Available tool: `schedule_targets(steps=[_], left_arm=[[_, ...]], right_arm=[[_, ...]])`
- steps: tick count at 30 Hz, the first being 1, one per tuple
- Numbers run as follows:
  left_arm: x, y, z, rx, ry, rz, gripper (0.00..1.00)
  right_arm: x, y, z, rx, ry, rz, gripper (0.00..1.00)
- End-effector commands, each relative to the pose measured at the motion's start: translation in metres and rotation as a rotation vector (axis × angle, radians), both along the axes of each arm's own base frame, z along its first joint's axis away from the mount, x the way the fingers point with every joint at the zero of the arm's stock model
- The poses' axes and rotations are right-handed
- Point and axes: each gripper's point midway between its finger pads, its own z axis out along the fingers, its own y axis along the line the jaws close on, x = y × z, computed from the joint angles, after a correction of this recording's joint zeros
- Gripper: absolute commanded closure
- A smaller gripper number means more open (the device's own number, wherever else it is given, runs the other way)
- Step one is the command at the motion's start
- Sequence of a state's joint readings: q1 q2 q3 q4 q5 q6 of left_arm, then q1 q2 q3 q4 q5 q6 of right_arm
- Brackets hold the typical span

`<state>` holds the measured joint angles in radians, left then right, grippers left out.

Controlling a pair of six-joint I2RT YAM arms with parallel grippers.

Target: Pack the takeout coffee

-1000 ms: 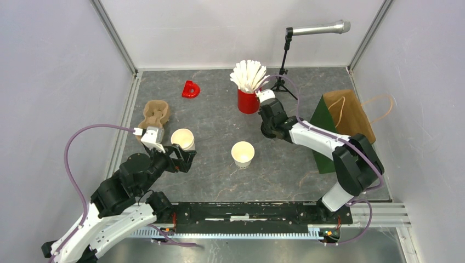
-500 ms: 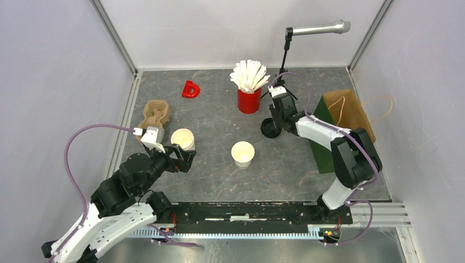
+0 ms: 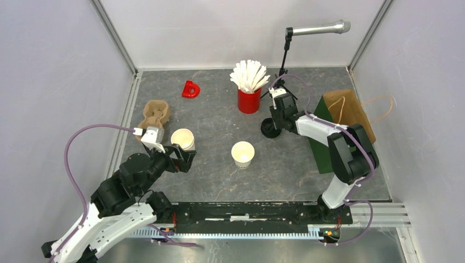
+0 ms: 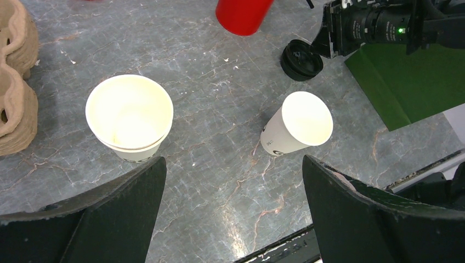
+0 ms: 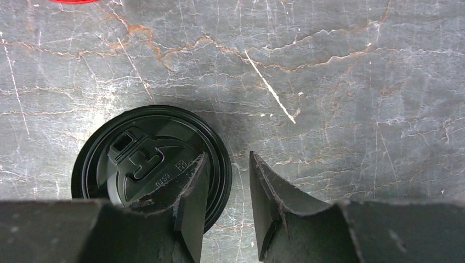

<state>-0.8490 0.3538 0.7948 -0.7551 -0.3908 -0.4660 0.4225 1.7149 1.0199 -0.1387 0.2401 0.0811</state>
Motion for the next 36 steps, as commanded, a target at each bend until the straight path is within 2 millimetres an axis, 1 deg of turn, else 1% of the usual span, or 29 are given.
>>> schedule_targets(steps=[1,6,28,31,36], left_arm=[[0.003,-0.002,0.002,-0.014,0.001,0.009,0.0],[0.003,-0.003,0.002,-0.013,0.003,0.01,0.0],[0.003,-0.002,0.002,-0.013,0.002,0.012,0.0],[0.003,-0.002,0.002,-0.014,0.0,0.012,0.0],[0.003,-0.002,0.003,-0.014,0.0,0.012,0.0]], right_arm=[[0.009,0.003,0.003,0.02,-0.019,0.003,0.62],[0.009,0.002,0.0,0.027,-0.01,0.0,0.64],[0.008,0.001,-0.008,0.04,0.012,0.0,0.69],[0.009,0.001,-0.008,0.038,0.012,0.002,0.74],[0.01,-0.001,-0.004,0.03,0.005,-0.005,0.76]])
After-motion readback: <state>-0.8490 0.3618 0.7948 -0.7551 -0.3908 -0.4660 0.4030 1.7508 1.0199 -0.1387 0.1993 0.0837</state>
